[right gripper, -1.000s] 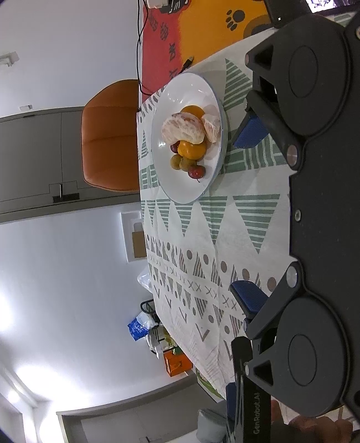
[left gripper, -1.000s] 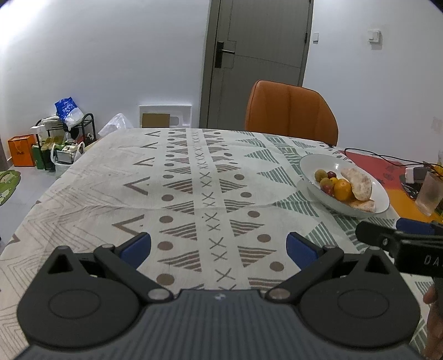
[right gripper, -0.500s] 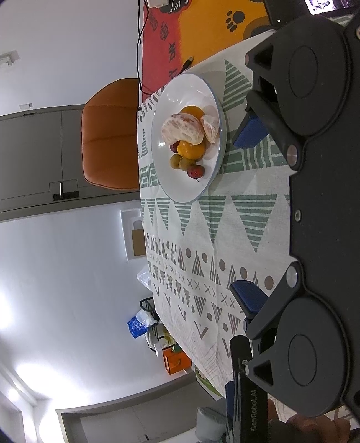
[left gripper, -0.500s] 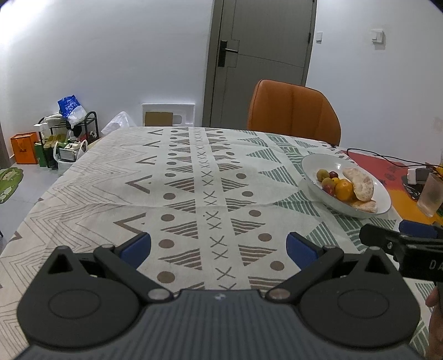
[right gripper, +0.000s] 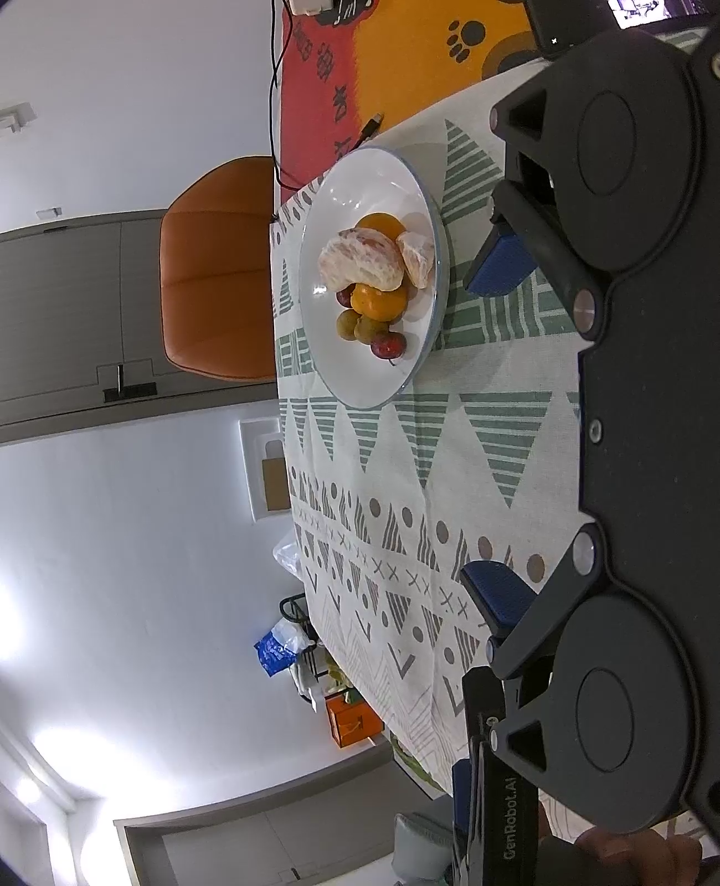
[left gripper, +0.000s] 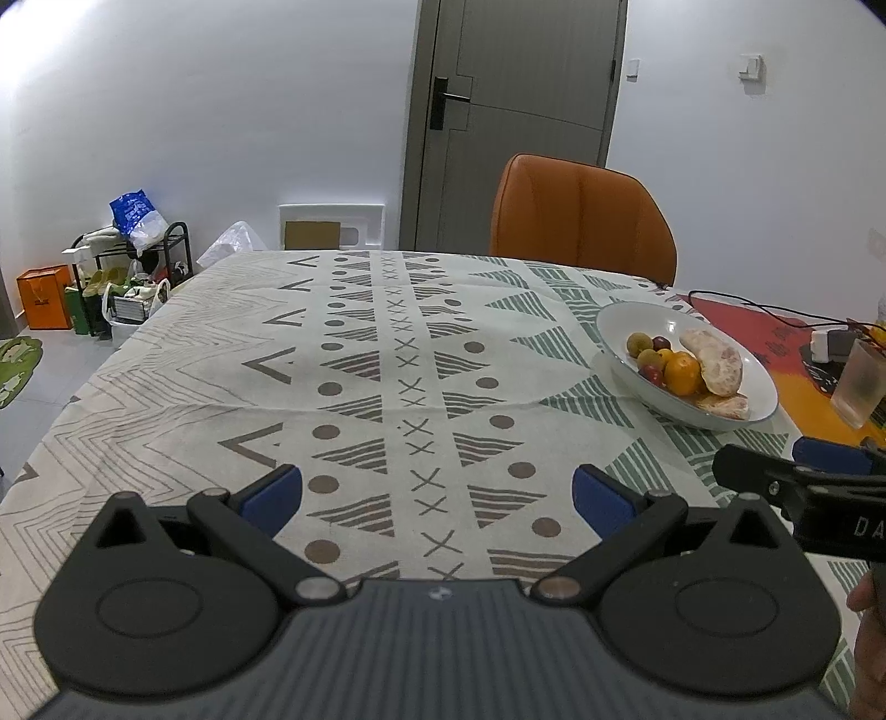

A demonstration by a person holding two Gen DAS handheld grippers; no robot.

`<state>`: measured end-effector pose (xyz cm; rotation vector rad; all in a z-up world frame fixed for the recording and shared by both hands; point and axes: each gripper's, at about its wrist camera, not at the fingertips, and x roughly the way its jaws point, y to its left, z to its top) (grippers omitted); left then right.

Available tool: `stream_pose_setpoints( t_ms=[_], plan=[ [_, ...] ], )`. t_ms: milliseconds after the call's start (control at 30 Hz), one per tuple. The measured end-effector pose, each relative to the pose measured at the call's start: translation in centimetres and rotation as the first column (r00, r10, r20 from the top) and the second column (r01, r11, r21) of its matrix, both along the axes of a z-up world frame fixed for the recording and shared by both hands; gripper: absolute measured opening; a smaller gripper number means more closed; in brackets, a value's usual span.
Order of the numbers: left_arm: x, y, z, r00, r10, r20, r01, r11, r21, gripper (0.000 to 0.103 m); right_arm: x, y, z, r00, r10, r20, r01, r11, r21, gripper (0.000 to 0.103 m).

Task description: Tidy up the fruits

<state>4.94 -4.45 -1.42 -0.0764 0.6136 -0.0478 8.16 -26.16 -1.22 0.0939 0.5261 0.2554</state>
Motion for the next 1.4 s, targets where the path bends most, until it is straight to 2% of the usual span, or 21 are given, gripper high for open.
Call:
stream_pose_setpoints(
  t_ms=[1400],
  plan=[
    [0.07,-0.37,-0.27,1.0,-0.004,-0.009,0.004,1.0,0.005,0.103,0.02,0.15,-0.46,1.0,0.01,-0.013,-0.01,1.0,0.01,0.103]
  ],
)
